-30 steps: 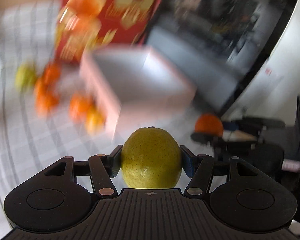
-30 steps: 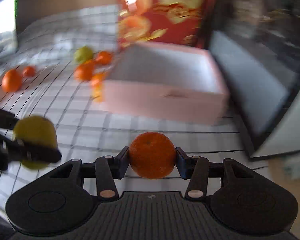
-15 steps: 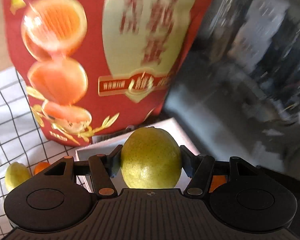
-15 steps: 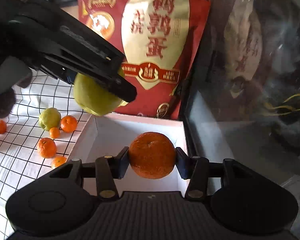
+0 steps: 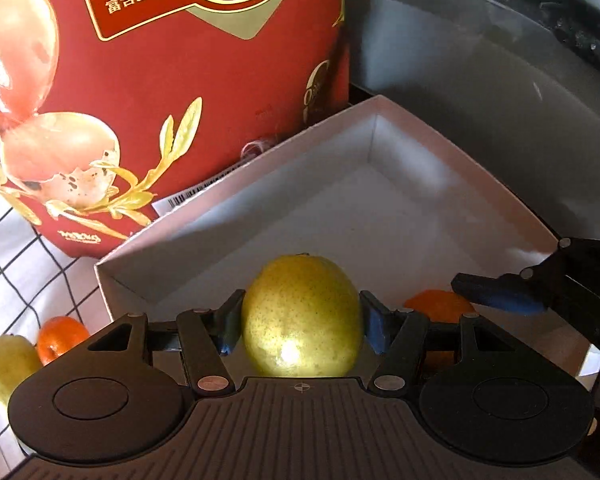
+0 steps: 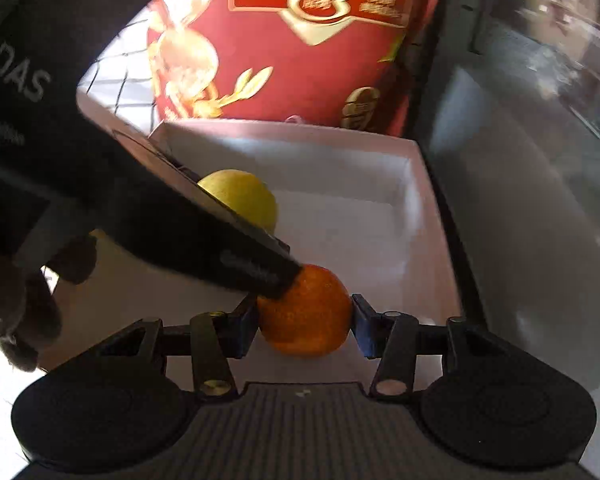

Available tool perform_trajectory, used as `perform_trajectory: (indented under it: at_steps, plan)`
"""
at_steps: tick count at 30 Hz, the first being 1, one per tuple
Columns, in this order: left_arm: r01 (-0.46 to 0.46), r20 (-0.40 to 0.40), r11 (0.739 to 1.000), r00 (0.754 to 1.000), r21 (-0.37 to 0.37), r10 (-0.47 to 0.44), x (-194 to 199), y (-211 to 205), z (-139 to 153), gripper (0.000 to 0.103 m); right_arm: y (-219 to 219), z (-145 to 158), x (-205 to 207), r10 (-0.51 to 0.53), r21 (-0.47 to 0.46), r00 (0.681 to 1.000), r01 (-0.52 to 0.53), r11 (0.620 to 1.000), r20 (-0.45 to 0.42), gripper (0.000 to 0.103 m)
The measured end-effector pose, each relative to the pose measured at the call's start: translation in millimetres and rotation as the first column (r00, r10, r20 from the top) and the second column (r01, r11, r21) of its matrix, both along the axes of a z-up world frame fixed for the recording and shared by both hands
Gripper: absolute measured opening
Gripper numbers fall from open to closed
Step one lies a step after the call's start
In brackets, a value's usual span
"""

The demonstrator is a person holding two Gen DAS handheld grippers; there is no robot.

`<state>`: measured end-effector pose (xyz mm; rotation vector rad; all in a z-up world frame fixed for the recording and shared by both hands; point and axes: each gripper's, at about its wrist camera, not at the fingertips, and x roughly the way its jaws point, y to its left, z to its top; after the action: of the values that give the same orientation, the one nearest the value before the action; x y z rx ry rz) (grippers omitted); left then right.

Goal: Organize fruits
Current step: 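Lower the pear and mandarin into the pink box and open both grippers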

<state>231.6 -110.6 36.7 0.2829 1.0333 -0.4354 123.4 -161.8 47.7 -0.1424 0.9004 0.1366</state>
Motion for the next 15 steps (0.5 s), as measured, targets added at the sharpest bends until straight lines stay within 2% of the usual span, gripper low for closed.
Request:
perform_trajectory:
  at_steps: [3,6,8,11,15]
  plan:
    - [-0.04,-0.011,0.994,0.999,-0.102,0.039,-0.6,17.4,8.4,0.067,-1.6,1.0,-5.6,0.0,0.036,1.0,-0.001,0.999,0.006,0.063]
    - [-0.067,0.052,0.978,0.996,-0.195,0.079,-7.9,39.3,27.9,0.06,-4.5,7.6,-14.8,-0.014,0.048,0.999,0.012,0.999,0.037,0.066]
    - [-0.092,0.075,0.967,0.991,-0.236,0.113,-8.5,51.1,41.2,0.06,-4.3,12.8,-18.0,-0.024,0.038,0.998,0.021,0.999,0.066,0.068]
    - [-0.139,0.101,0.939,0.979,-0.315,0.179,-13.1,73.1,63.7,0.06,-5.3,16.9,-23.2,-0.056,0.027,0.994,0.054,0.998,0.089,0.068]
    - [-0.213,0.111,0.887,0.954,-0.41,0.28,-31.7,113.0,80.0,0.06,-19.1,24.4,-49.3,-0.105,0.082,0.988,0.096,0.992,0.111,0.068]
